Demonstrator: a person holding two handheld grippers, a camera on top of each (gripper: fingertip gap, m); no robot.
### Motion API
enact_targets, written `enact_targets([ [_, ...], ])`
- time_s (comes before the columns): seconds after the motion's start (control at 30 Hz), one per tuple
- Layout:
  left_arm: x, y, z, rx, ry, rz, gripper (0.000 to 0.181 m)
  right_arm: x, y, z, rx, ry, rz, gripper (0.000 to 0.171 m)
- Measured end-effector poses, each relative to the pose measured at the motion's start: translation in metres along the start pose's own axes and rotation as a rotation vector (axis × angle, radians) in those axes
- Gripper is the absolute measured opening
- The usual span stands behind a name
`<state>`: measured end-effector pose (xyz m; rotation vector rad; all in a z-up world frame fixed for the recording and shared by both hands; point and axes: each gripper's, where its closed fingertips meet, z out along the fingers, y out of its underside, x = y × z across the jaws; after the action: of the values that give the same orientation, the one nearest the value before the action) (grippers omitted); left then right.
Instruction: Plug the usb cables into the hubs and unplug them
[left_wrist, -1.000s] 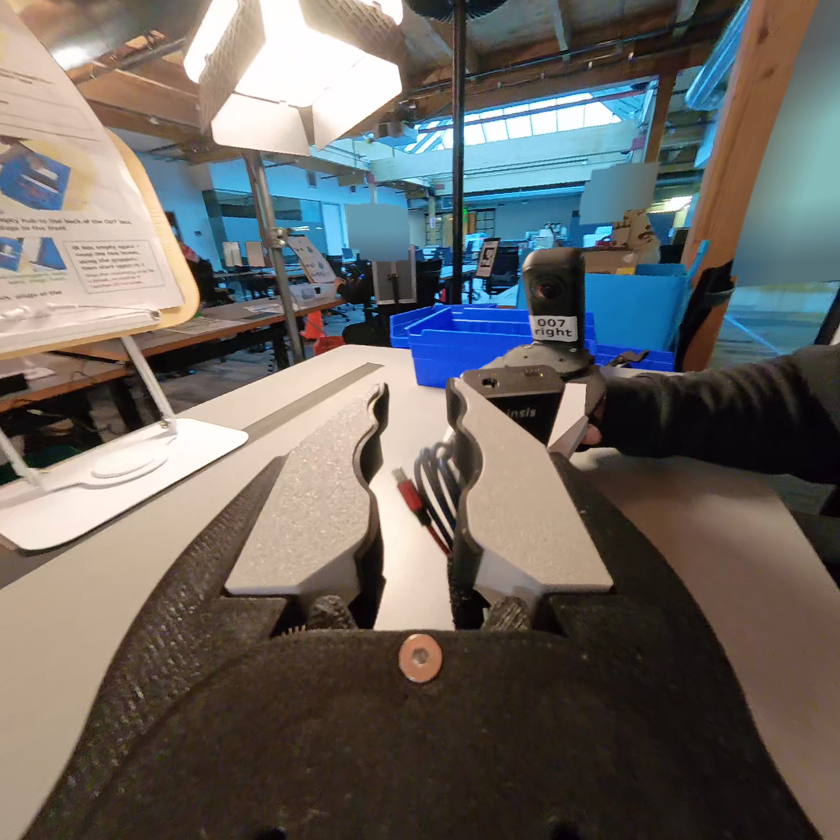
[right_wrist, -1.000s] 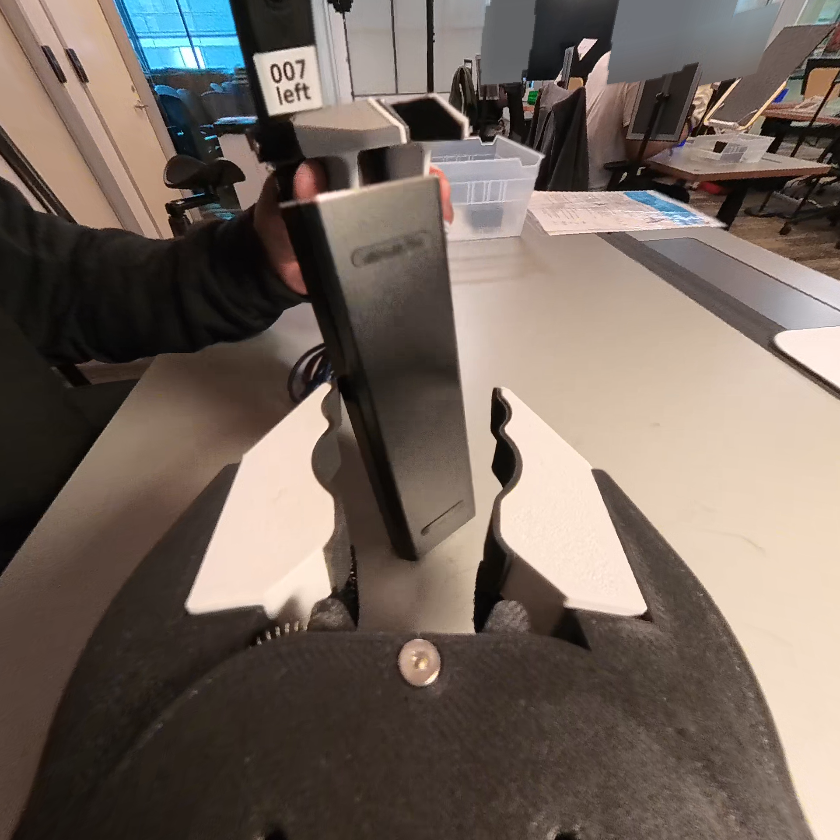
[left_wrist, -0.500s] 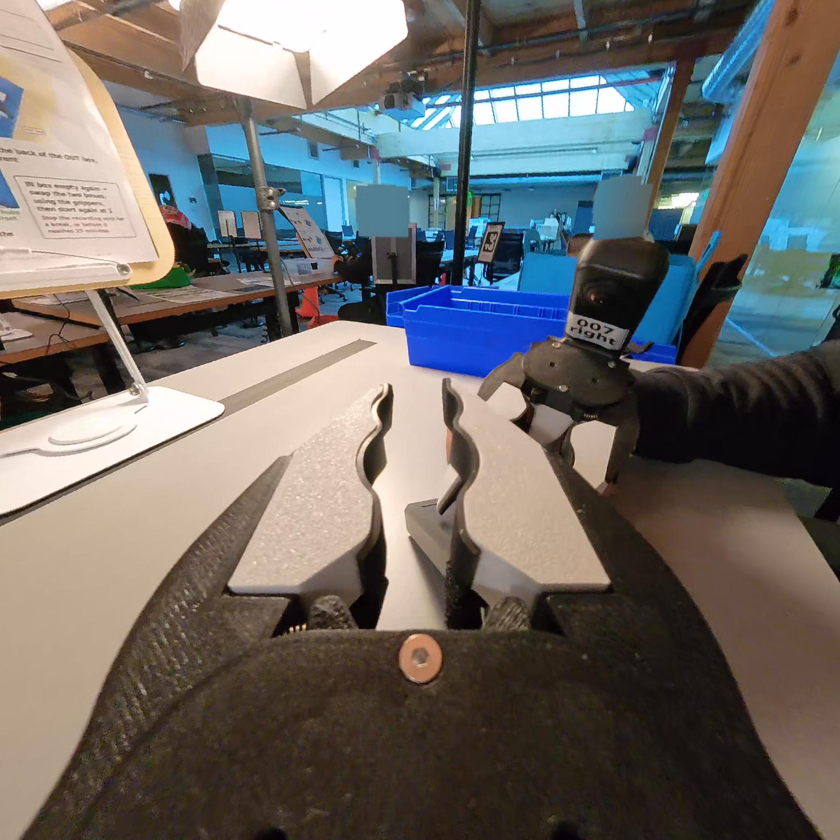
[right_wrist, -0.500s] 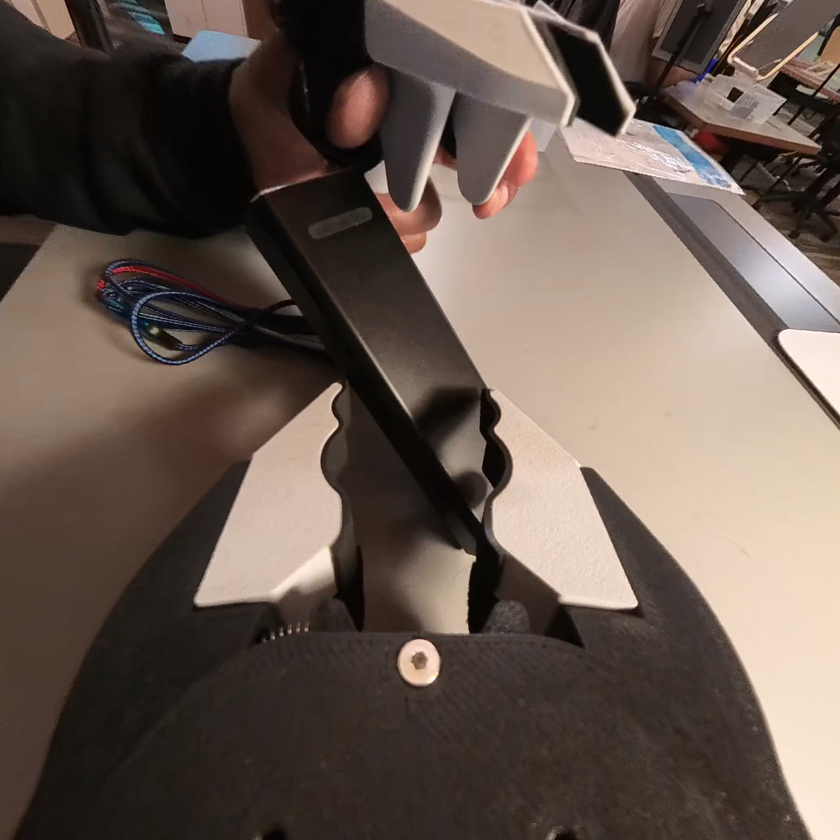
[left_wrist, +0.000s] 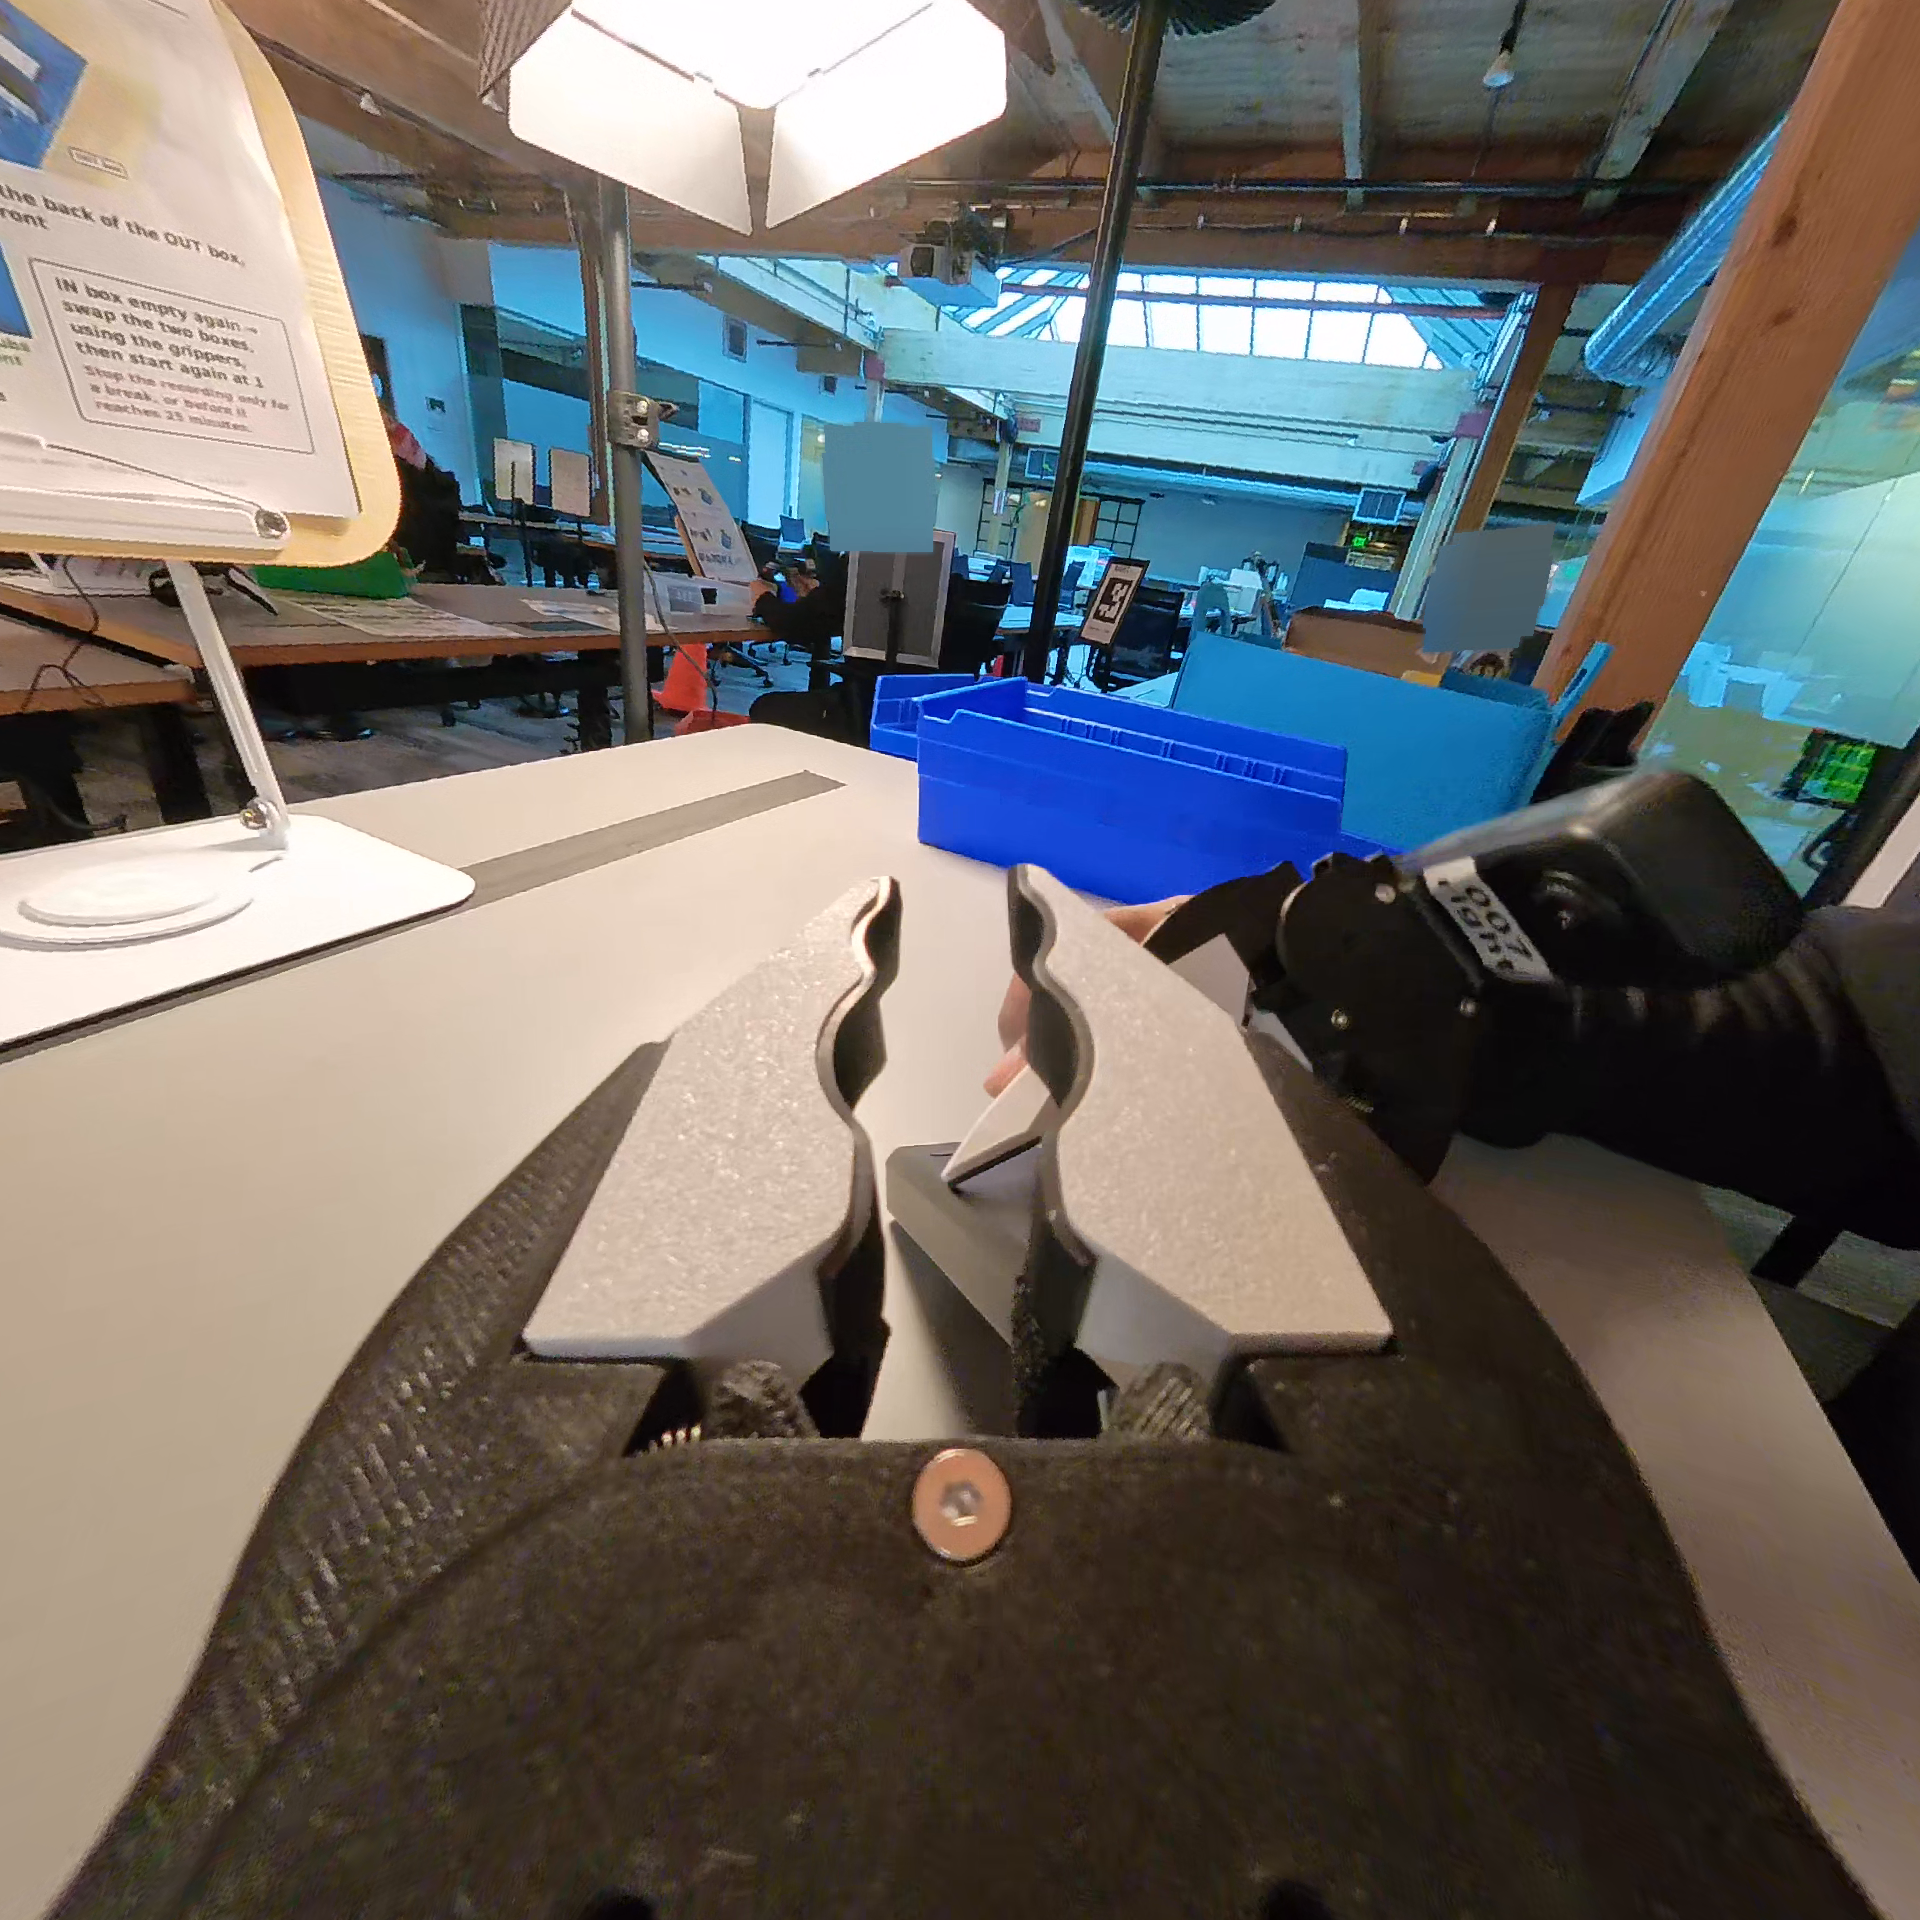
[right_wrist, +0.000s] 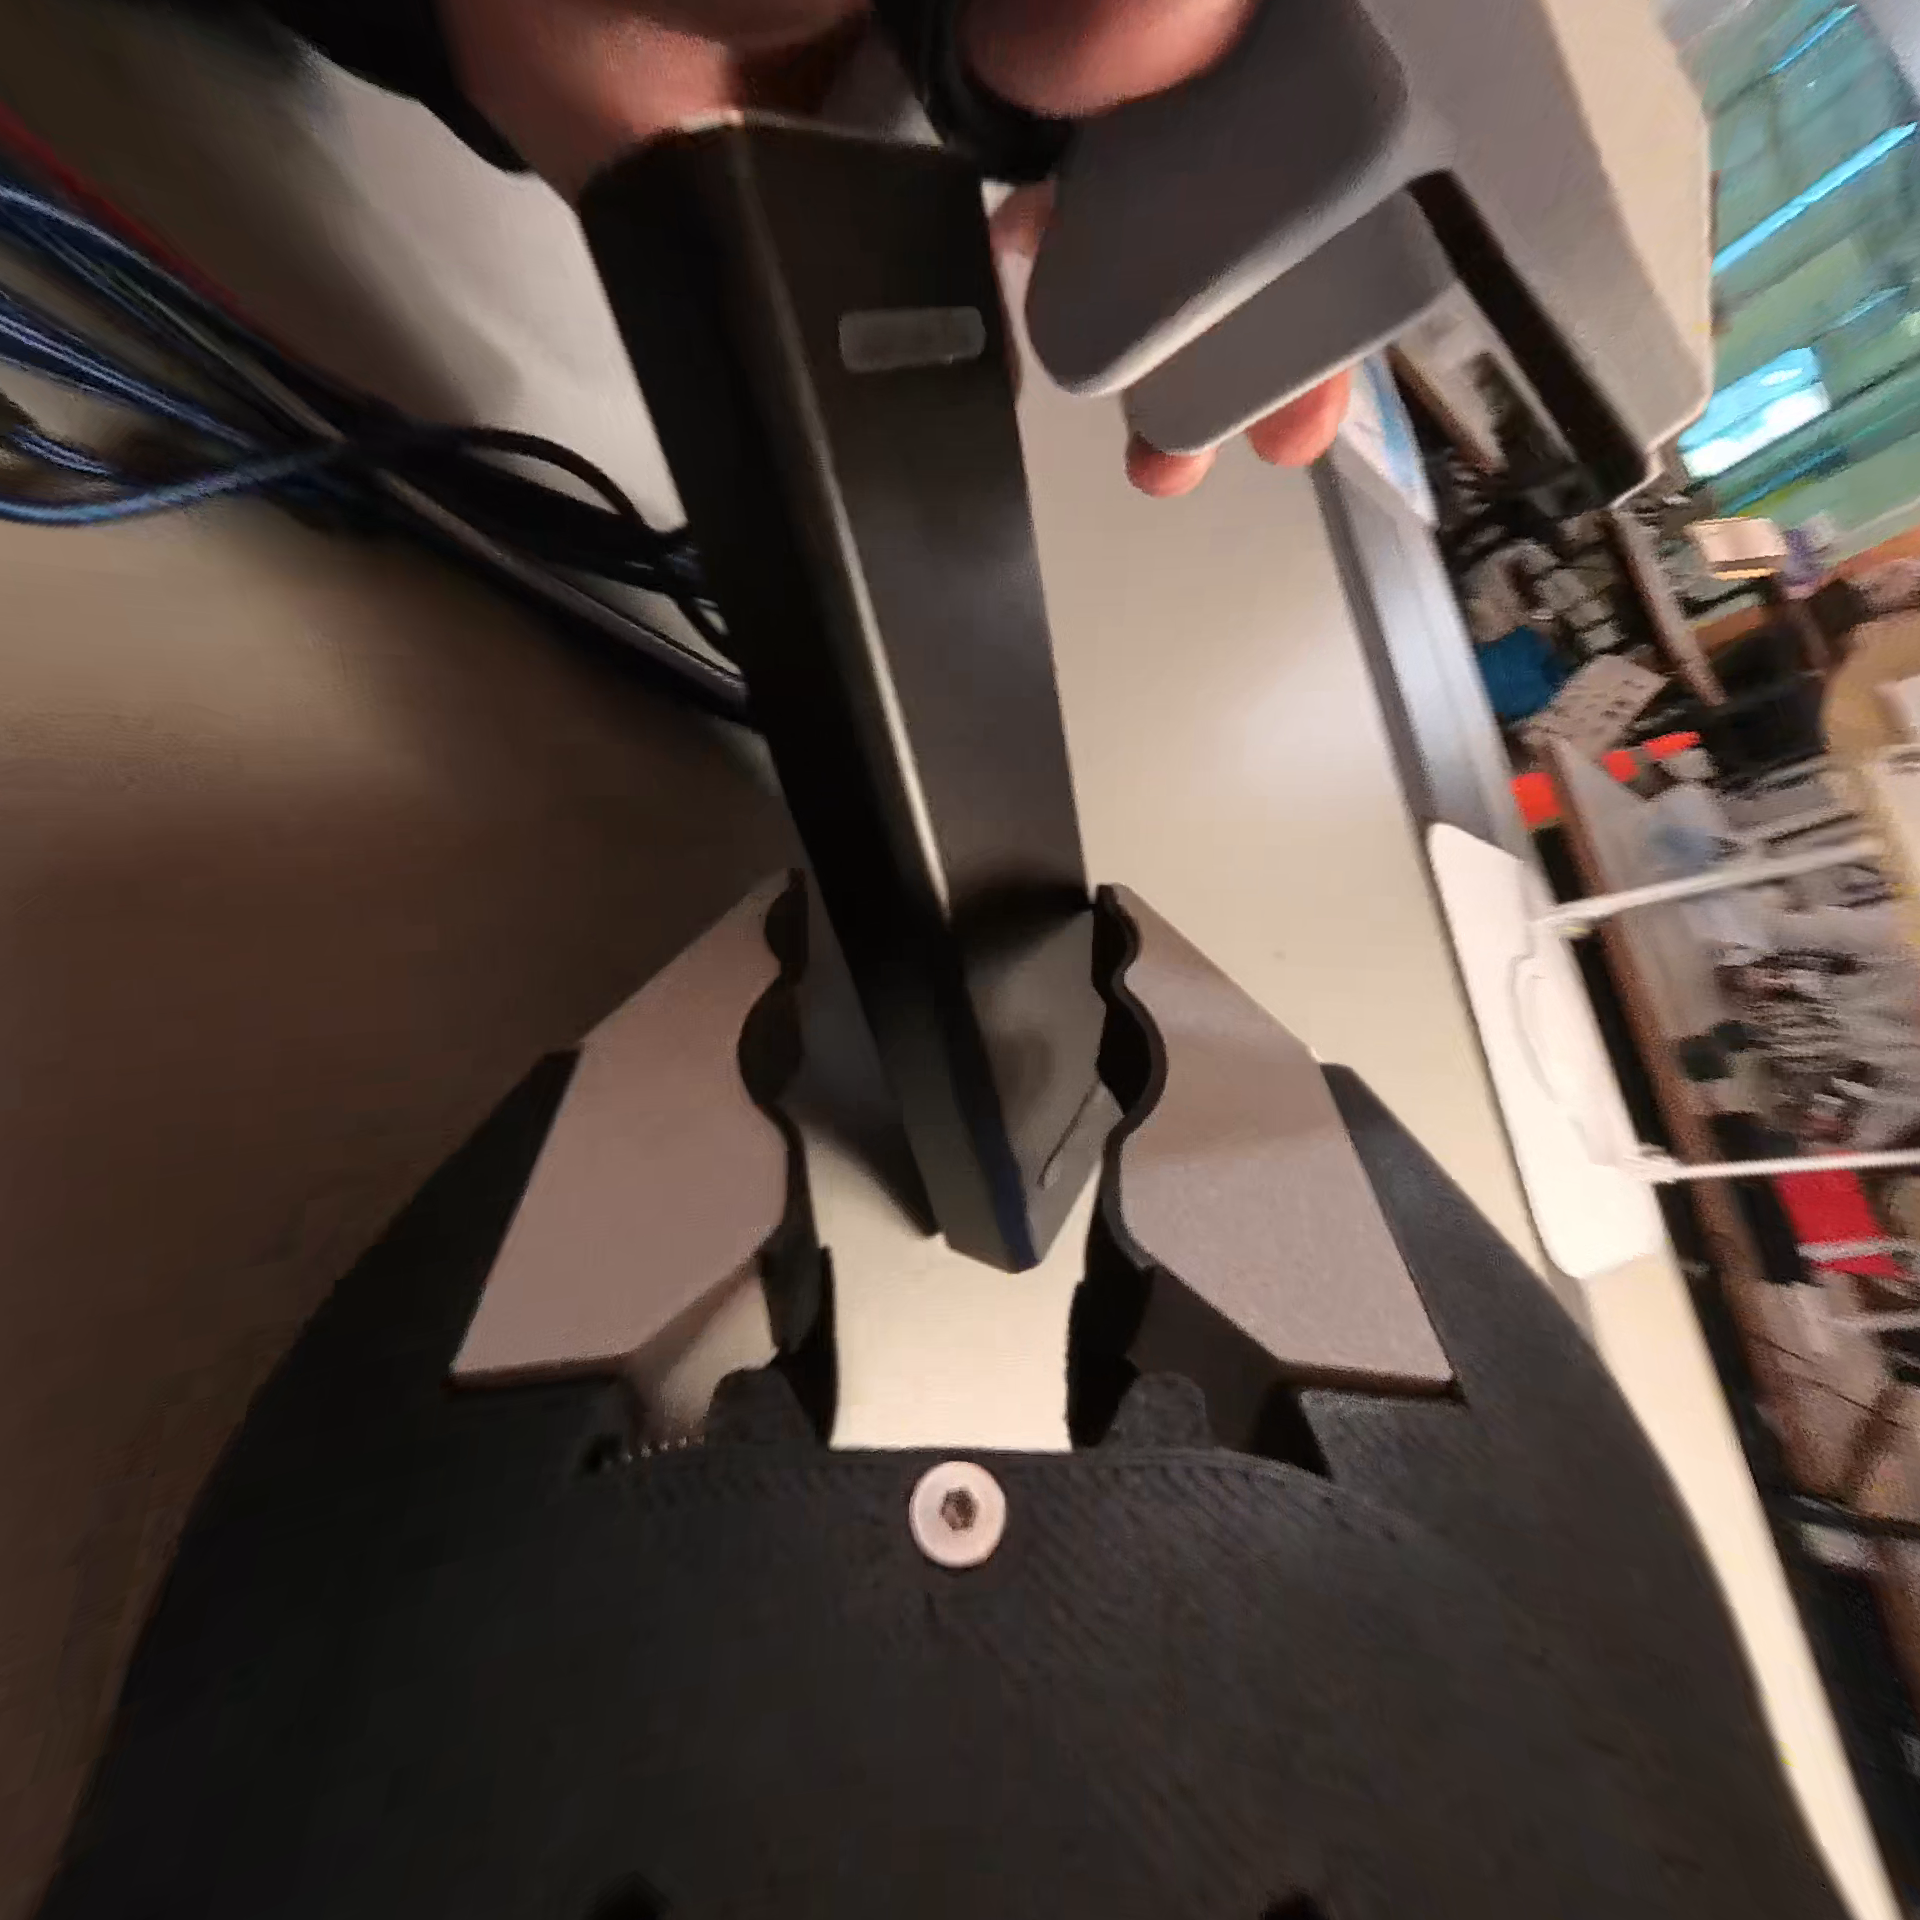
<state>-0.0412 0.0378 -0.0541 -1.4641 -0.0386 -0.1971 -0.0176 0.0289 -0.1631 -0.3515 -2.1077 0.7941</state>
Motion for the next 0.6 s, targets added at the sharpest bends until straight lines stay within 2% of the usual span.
enact_targets([
  [0.17, -0.001, -0.002, -0.002, -0.006, -0.016, 0.028, 0.022, 0.007, 0.001, 0.003, -0.041, 0.124, -0.164, 0.041],
  [0.3, -0.015, -0.009, -0.024, -0.044, -0.143, 0.117, 0.024, 0.009, 0.0, -0.001, -0.027, 0.164, -0.224, 0.032],
  [0.43, -0.024, -0.045, -0.099, -0.061, -0.319, 0.262, 0.027, 0.009, 0.001, -0.002, -0.016, 0.172, -0.231, 0.027],
  [0.5, -0.038, -0.068, -0.154, -0.13, -0.46, 0.374, 0.029, 0.009, 0.0, -0.002, -0.011, 0.169, -0.229, 0.027],
  [0.6, -0.07, -0.093, -0.248, -0.316, -0.677, 0.47, 0.032, 0.009, 0.0, -0.002, -0.01, 0.166, -0.233, 0.027],
])
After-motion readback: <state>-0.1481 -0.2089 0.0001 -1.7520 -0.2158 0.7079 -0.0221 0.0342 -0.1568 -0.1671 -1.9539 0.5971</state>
